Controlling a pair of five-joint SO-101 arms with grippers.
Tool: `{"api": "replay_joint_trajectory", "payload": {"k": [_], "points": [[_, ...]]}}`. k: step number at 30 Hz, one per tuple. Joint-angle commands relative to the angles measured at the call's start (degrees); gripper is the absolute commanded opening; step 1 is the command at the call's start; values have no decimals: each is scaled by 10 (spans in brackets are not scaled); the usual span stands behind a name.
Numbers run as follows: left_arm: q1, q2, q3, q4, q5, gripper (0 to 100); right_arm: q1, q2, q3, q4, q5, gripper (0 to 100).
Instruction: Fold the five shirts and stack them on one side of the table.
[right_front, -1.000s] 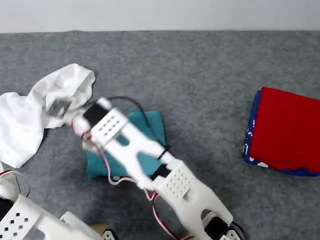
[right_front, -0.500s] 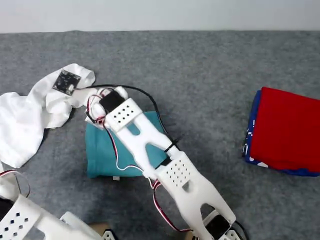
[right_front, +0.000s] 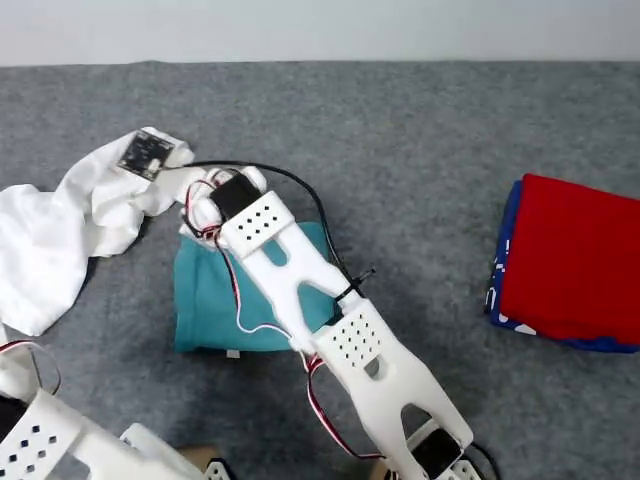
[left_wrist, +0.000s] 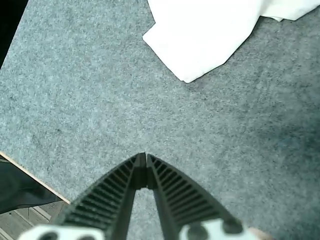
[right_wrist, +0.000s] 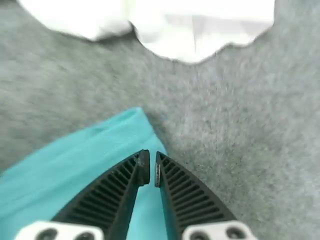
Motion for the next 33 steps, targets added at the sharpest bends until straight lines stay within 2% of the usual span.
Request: {"api": "replay_joint_trajectory", "payload": {"k": [1, 6, 10, 15, 17, 23, 27, 30, 33], "points": [[2, -7, -18, -10, -4, 6, 0, -66, -55, 70, 0, 32], [2, -7, -28, 25, -4, 6, 12, -102, -55, 192, 0, 32], [2, -7, -31, 41, -4, 6, 44, -167, -4, 193, -48, 35], [2, -7, -30, 42, -4, 6, 46, -307, 199, 194, -65, 36], [2, -7, -29, 42, -4, 6, 46, -370, 295, 193, -106, 37], [2, -7, -33, 55, -25, 6, 43, -469, 494, 189, -307, 37], [2, -7, -33, 56, -38, 6, 51, -442, 526, 177, -441, 37], [2, -7, -32, 55, -38, 6, 51, -407, 526, 171, -495, 39], [2, -7, -28, 57, -38, 6, 51, -370, 526, 168, -541, 134]]}}
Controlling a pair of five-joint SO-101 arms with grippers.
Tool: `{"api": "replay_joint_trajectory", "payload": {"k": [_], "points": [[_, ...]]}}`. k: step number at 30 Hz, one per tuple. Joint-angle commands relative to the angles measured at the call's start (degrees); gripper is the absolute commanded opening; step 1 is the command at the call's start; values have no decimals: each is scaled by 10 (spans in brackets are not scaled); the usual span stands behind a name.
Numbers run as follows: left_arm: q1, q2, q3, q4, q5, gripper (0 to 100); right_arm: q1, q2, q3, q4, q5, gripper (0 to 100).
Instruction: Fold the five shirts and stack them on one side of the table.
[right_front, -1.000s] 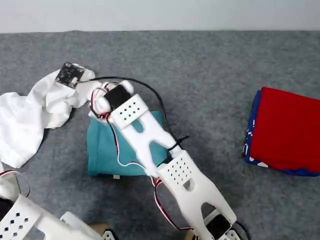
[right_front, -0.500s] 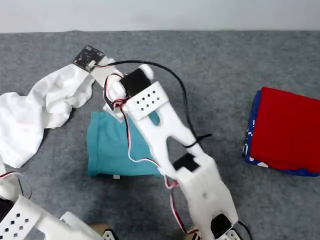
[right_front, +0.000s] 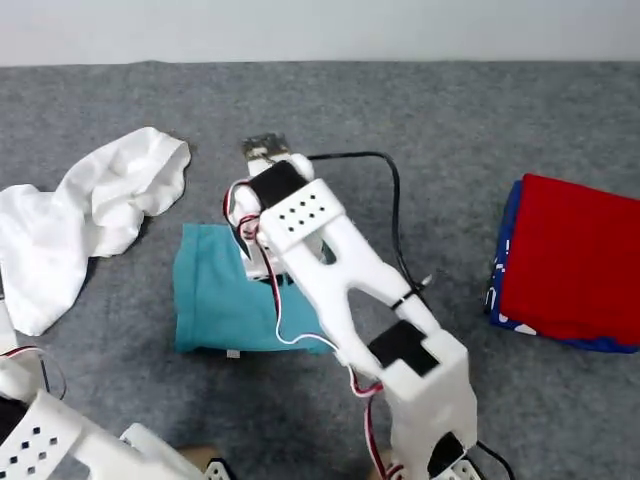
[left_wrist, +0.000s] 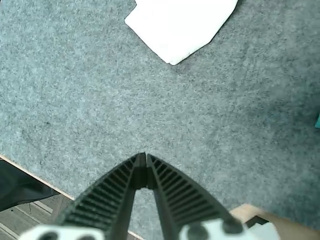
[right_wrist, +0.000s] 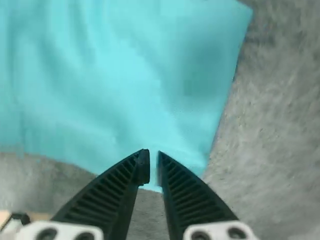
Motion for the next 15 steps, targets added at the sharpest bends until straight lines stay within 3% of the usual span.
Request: {"api": "replay_joint_trajectory", "payload": {"k": [1, 4, 6, 15], "points": [[2, -7, -16, 4, -6, 6, 9, 21, -3, 3, -62, 196], [1, -7, -16, 4, -6, 6, 11, 51, -3, 0, -107, 402], [1, -7, -16, 4, -6, 6, 7, 70, -3, -9, -132, 474], [-1, -7, -15, 4, -6, 6, -14, 131, -4, -67, -142, 396]]}}
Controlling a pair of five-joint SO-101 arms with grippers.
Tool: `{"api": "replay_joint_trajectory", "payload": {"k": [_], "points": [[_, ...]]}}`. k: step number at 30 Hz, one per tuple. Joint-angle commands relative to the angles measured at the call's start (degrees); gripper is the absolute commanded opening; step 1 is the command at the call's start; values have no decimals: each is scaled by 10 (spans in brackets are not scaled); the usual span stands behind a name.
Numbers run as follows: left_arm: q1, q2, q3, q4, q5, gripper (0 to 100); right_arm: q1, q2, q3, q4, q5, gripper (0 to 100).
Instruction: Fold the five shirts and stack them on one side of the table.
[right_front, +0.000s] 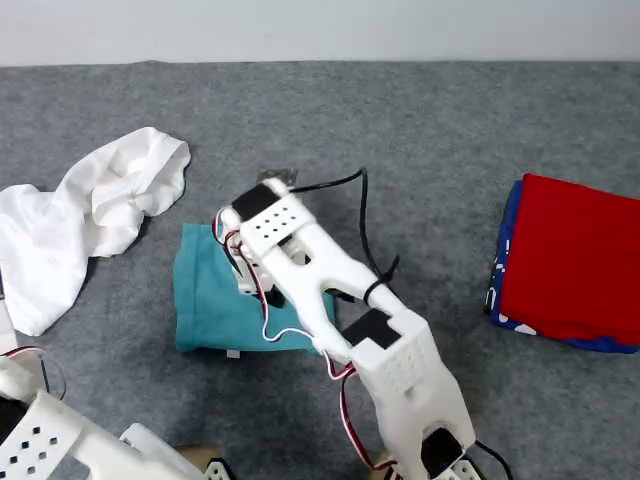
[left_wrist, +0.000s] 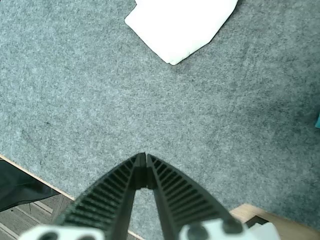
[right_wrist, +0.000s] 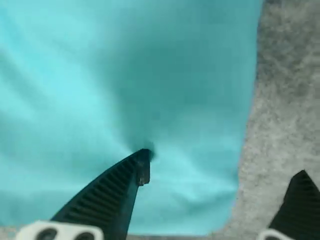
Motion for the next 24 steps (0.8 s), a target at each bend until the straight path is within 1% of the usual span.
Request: {"api": "replay_joint_trajectory", "payload": {"k": [1, 10, 12, 16, 19, 20, 24], "points": [[-2, -7, -15, 4, -6, 6, 5, 9, -4, -14, -8, 396], [-3, -7, -15, 4, -6, 6, 33, 94, -4, -13, -9, 389], [-3, -7, -15, 4, -6, 6, 33, 103, -4, -12, -9, 339], [-3, -7, -15, 4, -6, 6, 34, 113, -4, -17, -2, 140], [-3, -7, -15, 4, -6, 6, 34, 113, -4, -18, 36, 33], [-3, -7, -15, 4, -6, 6, 35, 111, -4, -17, 43, 9], [-3, -7, -15, 4, -6, 6, 52, 107, -4, 1, 48, 8]]}}
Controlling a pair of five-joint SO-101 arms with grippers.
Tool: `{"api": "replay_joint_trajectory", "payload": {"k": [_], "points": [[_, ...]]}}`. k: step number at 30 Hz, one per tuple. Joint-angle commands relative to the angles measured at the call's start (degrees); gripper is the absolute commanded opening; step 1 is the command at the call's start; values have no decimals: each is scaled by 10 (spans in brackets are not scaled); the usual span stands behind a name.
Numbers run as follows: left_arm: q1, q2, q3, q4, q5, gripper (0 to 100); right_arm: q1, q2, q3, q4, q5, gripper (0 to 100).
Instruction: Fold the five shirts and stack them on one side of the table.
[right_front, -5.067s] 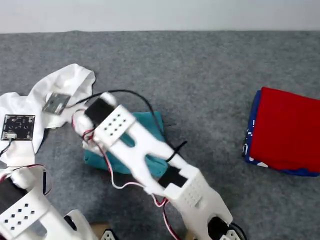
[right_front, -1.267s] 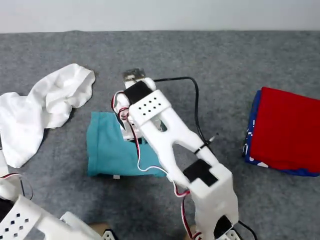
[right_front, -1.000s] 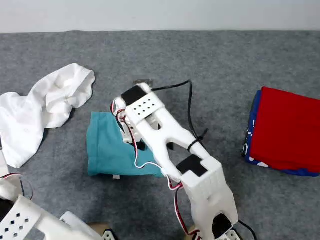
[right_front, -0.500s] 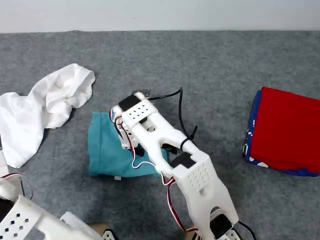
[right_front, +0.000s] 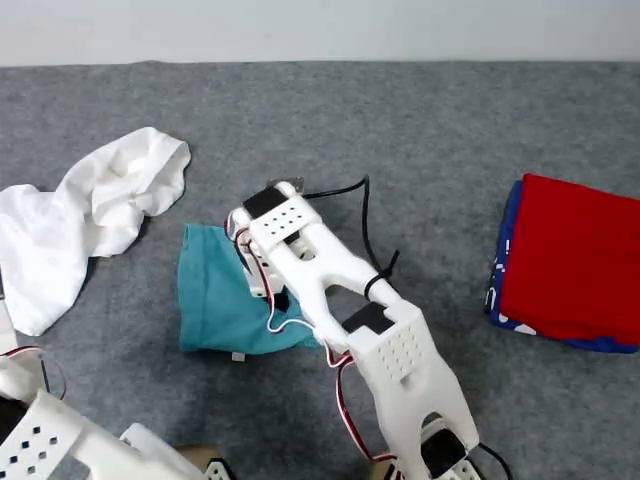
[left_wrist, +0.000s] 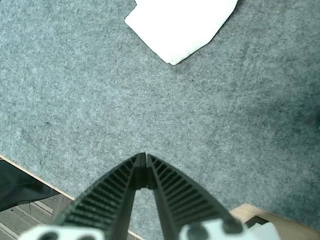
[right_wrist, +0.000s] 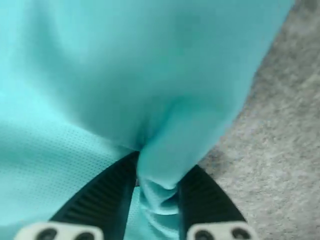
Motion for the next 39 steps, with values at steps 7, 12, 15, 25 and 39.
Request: {"api": "replay_joint_trajectory", "payload": {"k": [7, 12, 15, 25, 39], "points": [[-3, -7, -15, 4, -6, 6, 88, -29, 8, 71, 88, 8], [1, -7, -15, 4, -6, 6, 189, -102, 11, 81, 225, 8], [1, -7, -16, 4, -6, 6, 252, -130, 9, 71, 353, 8], [1, -7, -15, 4, -6, 6, 406, -138, 9, -116, 810, 8], [1, -7, -15, 4, -6, 6, 398, -163, 9, -188, 803, 205]]}}
